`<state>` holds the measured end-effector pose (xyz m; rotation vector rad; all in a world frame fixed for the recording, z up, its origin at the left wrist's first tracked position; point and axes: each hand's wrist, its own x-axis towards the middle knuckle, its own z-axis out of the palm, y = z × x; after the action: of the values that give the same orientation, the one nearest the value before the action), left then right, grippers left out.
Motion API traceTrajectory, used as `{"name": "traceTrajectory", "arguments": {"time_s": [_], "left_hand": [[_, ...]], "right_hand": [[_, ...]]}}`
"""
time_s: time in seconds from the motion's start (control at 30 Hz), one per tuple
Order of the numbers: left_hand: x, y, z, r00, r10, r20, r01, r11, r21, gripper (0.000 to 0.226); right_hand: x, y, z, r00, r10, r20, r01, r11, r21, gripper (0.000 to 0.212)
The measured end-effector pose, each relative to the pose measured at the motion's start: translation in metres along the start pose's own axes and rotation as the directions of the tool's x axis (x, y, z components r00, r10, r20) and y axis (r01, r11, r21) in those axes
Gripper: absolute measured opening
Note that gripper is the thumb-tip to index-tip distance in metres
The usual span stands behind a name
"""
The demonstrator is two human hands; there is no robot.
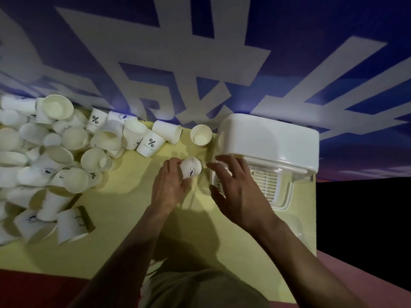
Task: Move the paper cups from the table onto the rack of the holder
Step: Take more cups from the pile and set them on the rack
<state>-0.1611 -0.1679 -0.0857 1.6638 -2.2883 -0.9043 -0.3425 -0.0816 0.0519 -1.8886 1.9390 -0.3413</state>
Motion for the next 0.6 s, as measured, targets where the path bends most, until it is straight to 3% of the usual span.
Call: {"name": "traceTrajectory", "arguments": {"time_s": [0.2, 0.27, 0.37, 0.47, 0.6], "left_hand": [[-0.041, -0.058, -0.019, 0.991, -0.111, -0.079, 0.097, 0.982, -0.164, 0.056], [-0.046, -0.077, -0.025, 0.989, -0.115, -0.089, 0.103, 0.986, -0.128, 0.062], [-0.056, -0.101, -0.029, 0.992, -0.012, -0.124, 0.009, 1.000, -0.023, 0.061], [-0.061, -0.110, -0.033, 0.990, -0.139, -0.017, 0.138, 0.988, -0.075, 0.071], [-0.057, -0.109, -0.025, 0.969, -0.230, 0.088, 0.228, 0.973, 0.042, 0.088]], "right_hand": [[0.092, -0.018, 0.039, 0.979, 0.114, 0.172, -0.093, 0.988, -0.122, 0.063], [0.115, -0.017, 0.055, 0.959, 0.175, 0.221, -0.141, 0.977, -0.161, 0.068], [0.141, -0.013, 0.074, 0.945, 0.246, 0.215, -0.215, 0.963, -0.161, 0.072], [0.157, -0.011, 0.086, 0.929, 0.330, 0.167, -0.298, 0.935, -0.191, 0.082], [0.167, -0.005, 0.096, 0.904, 0.384, 0.186, -0.339, 0.911, -0.235, 0.085]]}}
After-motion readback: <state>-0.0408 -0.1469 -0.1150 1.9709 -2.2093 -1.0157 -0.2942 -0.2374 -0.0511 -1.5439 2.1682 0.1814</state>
